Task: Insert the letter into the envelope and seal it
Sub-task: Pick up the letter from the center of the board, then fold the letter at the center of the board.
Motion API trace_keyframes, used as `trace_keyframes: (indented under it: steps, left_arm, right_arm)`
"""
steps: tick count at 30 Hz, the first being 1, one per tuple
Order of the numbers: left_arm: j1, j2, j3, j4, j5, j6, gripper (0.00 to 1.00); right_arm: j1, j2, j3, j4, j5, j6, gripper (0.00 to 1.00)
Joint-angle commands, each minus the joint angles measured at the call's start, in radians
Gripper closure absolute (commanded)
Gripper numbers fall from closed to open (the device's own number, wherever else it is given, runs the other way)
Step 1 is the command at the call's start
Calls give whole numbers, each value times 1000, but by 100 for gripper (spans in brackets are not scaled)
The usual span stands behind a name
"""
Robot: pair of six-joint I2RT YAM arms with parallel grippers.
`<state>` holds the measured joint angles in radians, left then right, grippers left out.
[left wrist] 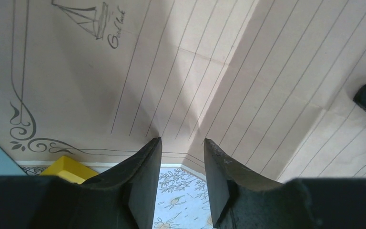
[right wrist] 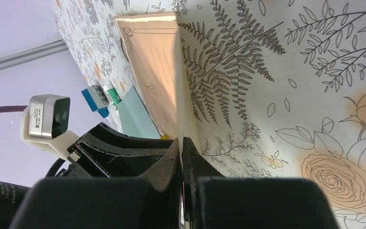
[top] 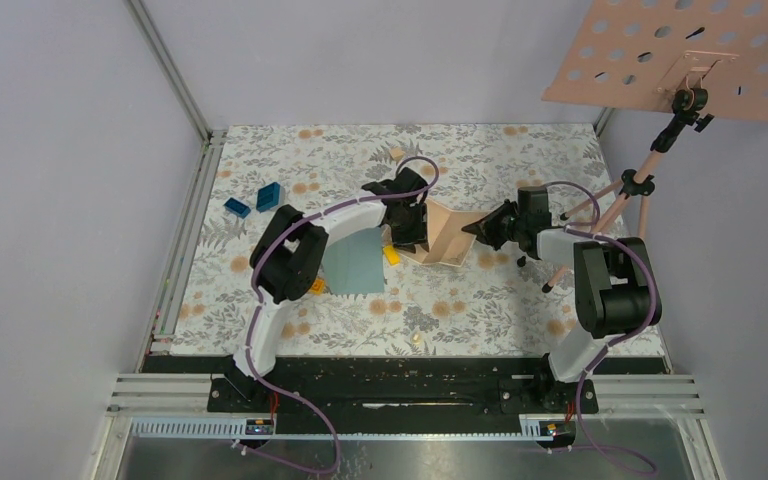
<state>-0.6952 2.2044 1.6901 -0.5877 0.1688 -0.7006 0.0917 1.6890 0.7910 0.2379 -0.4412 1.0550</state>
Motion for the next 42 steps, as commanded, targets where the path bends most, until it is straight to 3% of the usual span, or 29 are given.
trace_keyframes:
  steps: [1, 8, 14, 19, 22, 28, 35, 38, 42]
  left_arm:
    - [-1, -90, -37, 3, 64, 40, 59]
    - [20, -323, -117, 25, 95, 74, 57]
    - [52, -491, -212, 95, 143, 55, 56]
    - [61, -537, -253, 135, 248, 44, 53]
    - [61, -557, -294, 166, 320, 47, 48]
    - [70, -630, -390, 214, 377, 115, 25]
    - [136, -657, -472, 299, 541, 162, 19]
    - [216, -730, -560, 433, 712, 144, 13]
    - [258, -752, -600, 503, 840, 144, 10]
  right_arm:
    - [0, -26, -16, 16, 1, -26, 100]
    - [0, -264, 33, -329, 90, -259, 100]
    - [0, -503, 31, -447, 103, -343, 100]
    - [0, -624, 74, -512, 36, -384, 100]
    - [0, -690, 75, -520, -53, -399, 100]
    - [-1, -830, 73, -546, -110, -436, 100]
    - [-1, -841, 165, -501, -368, -414, 100]
    - [-1, -858, 194, -470, -450, -382, 100]
    - [-1, -873, 157, -265, -585, -230, 100]
